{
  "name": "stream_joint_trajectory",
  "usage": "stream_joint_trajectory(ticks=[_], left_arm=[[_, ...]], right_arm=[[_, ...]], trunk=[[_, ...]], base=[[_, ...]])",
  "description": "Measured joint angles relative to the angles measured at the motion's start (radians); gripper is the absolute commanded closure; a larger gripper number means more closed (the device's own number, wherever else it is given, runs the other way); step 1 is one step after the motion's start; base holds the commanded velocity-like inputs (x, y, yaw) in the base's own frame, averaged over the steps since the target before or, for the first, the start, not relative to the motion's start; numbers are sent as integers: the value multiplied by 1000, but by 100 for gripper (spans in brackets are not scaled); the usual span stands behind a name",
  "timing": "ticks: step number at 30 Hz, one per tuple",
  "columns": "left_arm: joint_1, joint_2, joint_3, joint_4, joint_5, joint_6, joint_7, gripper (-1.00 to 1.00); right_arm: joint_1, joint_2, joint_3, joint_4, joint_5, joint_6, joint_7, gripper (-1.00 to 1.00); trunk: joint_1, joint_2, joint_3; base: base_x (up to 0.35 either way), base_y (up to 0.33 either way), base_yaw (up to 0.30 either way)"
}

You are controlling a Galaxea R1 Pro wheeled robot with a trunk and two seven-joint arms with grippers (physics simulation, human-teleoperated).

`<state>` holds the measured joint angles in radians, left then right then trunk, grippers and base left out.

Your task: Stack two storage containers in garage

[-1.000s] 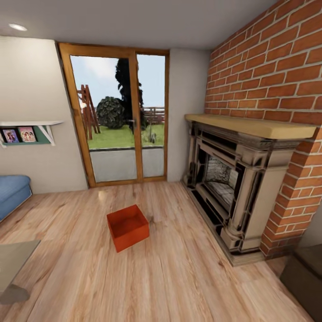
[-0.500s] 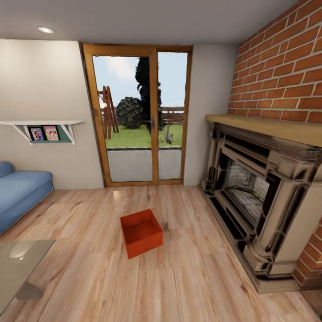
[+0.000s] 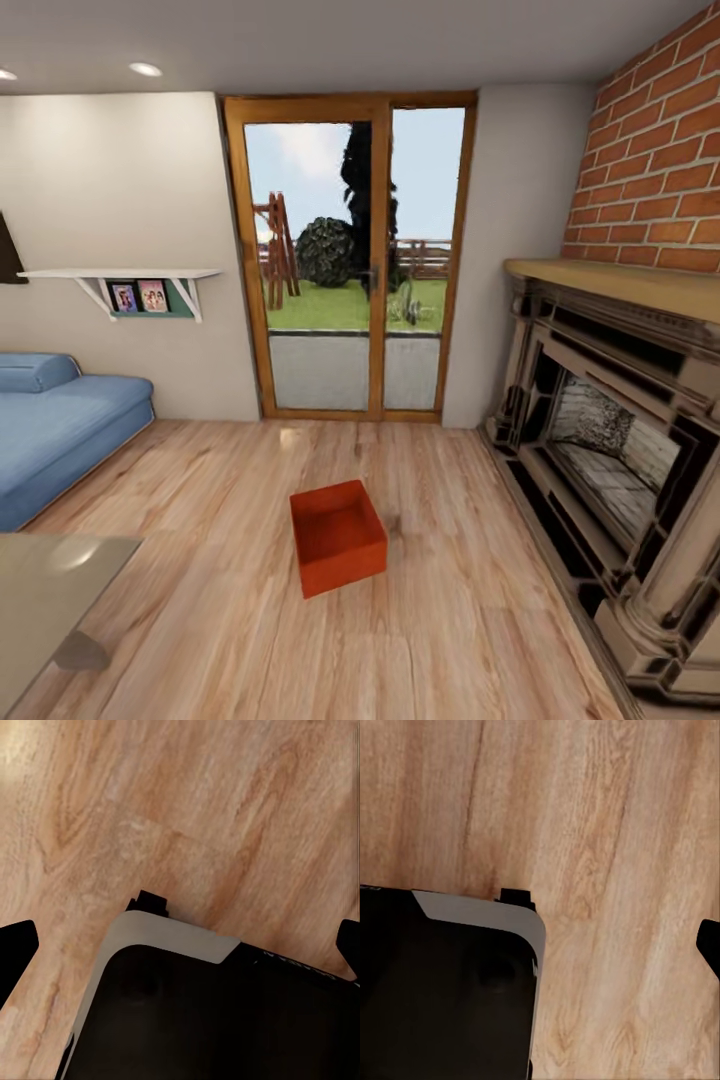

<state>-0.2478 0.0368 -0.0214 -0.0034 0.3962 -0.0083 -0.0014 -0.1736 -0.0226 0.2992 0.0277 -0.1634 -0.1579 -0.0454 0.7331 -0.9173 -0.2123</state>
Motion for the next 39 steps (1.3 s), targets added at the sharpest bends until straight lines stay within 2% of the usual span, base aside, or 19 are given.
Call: stream_joint_trajectory(ticks=[16,22,39], left_arm=[[0,0,0,0,1,0,0,-100],[0,0,1,0,1,0,0,-100],[0,0,1,0,2,-1,0,-100]], right_arm=[[0,-5,10,0,18,0,4,-100],[0,1,13,0,14,5,-6,-100],[0,-2,13,0,16,6,-5,-100]], trunk=[[0,0,0],[0,0,0],[0,0,0]], base=[[277,-165,4],[311,-38,23],[311,-6,251]])
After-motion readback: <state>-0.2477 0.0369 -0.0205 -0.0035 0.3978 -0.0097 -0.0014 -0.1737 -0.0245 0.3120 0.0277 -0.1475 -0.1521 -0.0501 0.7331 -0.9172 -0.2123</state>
